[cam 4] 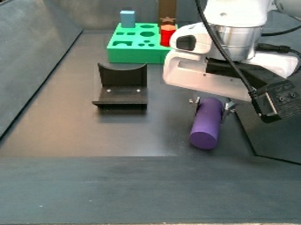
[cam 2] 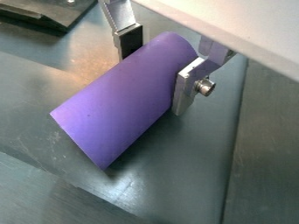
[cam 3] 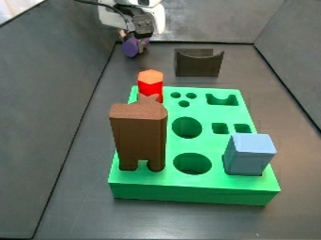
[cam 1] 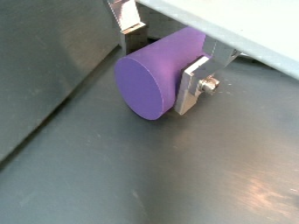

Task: Pick up the round object. Move up. Place the round object on the fixture. Regrasp the round object. Move to above the board. Insert the round object.
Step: Move up, then place the round object on the fixture.

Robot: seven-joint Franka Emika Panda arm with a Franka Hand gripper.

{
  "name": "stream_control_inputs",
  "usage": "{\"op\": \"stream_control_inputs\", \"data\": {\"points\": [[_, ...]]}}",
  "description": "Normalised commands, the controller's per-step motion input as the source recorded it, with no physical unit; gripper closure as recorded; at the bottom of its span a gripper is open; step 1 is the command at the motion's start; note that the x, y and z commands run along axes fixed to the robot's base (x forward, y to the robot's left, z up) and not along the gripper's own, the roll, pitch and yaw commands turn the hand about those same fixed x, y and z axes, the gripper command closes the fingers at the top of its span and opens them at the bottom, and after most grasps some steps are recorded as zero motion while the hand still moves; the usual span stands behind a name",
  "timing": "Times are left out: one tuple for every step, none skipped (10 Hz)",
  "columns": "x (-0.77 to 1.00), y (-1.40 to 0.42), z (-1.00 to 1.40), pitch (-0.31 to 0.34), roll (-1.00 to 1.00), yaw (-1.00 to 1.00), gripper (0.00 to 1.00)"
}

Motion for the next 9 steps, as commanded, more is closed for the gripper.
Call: {"op": "stream_control_inputs", "data": {"points": [[0.00, 0.00, 0.83, 0.000, 0.00, 0.00, 1.00], [0.04, -0.03, 0.81, 0.001, 0.00, -0.04, 1.00], [0.03, -0.02, 0.72, 0.033, 0.00, -0.04, 1.00], [0.00, 0.00, 0.56, 0.051, 0.02, -0.04, 1.00], [-0.01, 0.00, 0.43, 0.050, 0.04, -0.03, 1.00], [-0.02, 0.00, 0.29, 0.046, 0.06, -0.03, 1.00], [0.00, 0.00, 1.00, 0.000, 0.00, 0.00, 1.00], [0.00, 0.00, 1.00, 0.007, 0.02, 0.00, 1.00], [-0.01, 0.00, 1.00, 0.022, 0.03, 0.00, 1.00]]}}
